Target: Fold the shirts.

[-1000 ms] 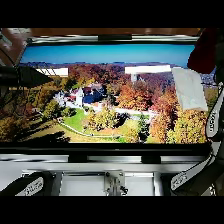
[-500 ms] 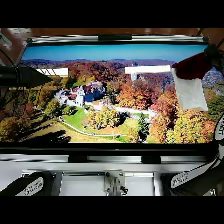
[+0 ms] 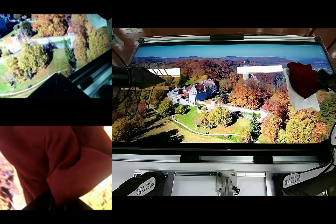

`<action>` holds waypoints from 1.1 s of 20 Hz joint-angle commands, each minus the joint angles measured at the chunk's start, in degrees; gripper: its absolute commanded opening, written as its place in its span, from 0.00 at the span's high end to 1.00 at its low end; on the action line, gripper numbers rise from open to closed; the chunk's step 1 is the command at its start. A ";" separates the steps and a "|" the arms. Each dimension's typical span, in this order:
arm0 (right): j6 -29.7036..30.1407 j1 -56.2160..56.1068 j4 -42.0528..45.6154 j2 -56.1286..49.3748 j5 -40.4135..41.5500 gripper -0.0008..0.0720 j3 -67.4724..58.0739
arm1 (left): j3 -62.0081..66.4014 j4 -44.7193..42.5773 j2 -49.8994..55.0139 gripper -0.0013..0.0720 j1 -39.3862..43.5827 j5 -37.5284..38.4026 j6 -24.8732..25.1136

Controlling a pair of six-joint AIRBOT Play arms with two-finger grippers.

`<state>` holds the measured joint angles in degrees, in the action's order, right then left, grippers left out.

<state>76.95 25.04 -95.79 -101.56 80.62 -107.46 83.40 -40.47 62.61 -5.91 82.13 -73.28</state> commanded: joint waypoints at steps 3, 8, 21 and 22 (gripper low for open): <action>-2.93 -0.02 6.16 0.17 0.04 0.80 6.45 | 0.02 0.44 -0.04 0.93 0.00 0.02 0.13; 0.92 0.04 5.01 3.78 -1.14 0.06 5.86 | 0.02 0.44 0.00 0.94 0.00 0.02 0.13; 4.15 -28.30 2.62 12.11 7.69 0.07 -0.26 | 1.97 -57.05 15.72 0.03 27.69 3.02 -16.33; 4.15 -29.09 1.84 10.67 10.05 0.07 -0.26 | 1.95 -57.05 16.39 0.03 28.48 2.99 -16.52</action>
<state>83.66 0.99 -92.31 -87.81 81.14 -107.57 85.10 -89.89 75.29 17.72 83.64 -86.02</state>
